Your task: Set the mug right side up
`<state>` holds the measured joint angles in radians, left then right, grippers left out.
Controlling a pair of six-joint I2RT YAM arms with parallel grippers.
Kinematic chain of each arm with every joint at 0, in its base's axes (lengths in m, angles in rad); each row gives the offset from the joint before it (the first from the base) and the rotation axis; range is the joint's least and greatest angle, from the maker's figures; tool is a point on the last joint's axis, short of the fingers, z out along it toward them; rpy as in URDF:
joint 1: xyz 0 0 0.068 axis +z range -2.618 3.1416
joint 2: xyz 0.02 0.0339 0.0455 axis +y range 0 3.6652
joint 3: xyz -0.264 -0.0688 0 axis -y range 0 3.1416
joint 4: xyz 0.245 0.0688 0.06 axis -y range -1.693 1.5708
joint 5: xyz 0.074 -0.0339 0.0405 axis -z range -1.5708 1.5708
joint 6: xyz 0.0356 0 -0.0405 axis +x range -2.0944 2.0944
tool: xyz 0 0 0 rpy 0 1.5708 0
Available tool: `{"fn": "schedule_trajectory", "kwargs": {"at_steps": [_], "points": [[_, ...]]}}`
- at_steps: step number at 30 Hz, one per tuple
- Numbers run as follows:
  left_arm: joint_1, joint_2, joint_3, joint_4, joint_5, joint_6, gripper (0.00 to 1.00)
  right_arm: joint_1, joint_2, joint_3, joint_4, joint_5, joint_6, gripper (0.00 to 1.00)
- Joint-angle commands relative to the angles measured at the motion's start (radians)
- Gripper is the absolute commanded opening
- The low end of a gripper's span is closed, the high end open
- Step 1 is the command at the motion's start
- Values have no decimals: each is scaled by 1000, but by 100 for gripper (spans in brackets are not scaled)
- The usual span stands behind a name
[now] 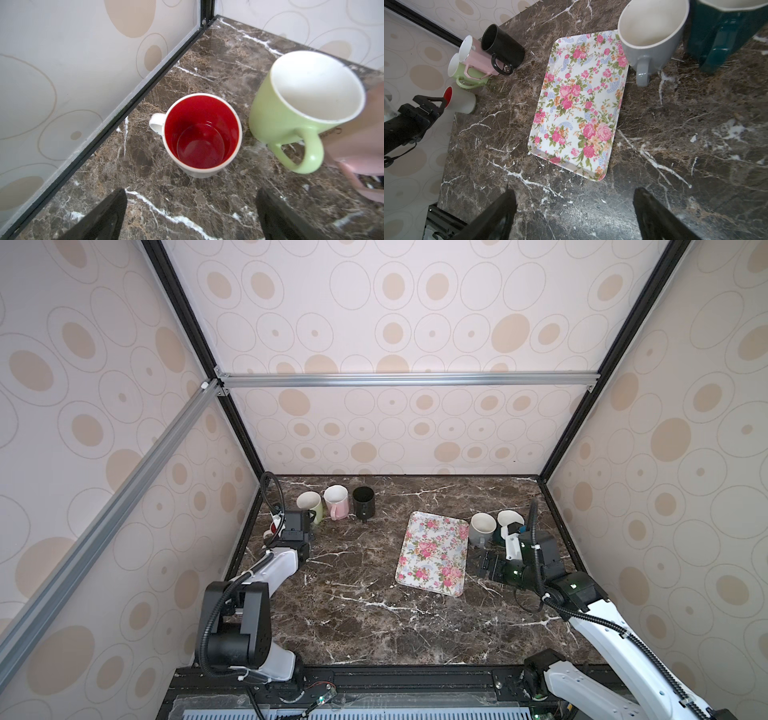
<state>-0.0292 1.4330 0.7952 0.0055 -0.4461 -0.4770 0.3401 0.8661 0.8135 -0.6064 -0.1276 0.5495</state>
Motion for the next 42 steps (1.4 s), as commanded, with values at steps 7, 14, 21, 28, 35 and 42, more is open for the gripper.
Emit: {"fn": "schedule_trajectory", "kwargs": {"at_steps": [7,14,21,28,35,42], "points": [[-6,-230,-218,323,101,155,98,-10,-86,-83,133,415,-92,99],[-6,-229,-348,541,165,233,98,-9,-147,-265,413,726,-195,100],[-4,-177,-458,783,205,337,98,-12,-120,-474,831,893,-359,100],[2,-34,-525,1058,266,428,98,-31,170,-522,1099,924,-396,100],[6,113,-454,1111,339,451,98,-54,434,-475,1310,875,-424,100],[6,133,-566,1314,423,478,98,-90,501,-401,1243,806,-468,100]]}}
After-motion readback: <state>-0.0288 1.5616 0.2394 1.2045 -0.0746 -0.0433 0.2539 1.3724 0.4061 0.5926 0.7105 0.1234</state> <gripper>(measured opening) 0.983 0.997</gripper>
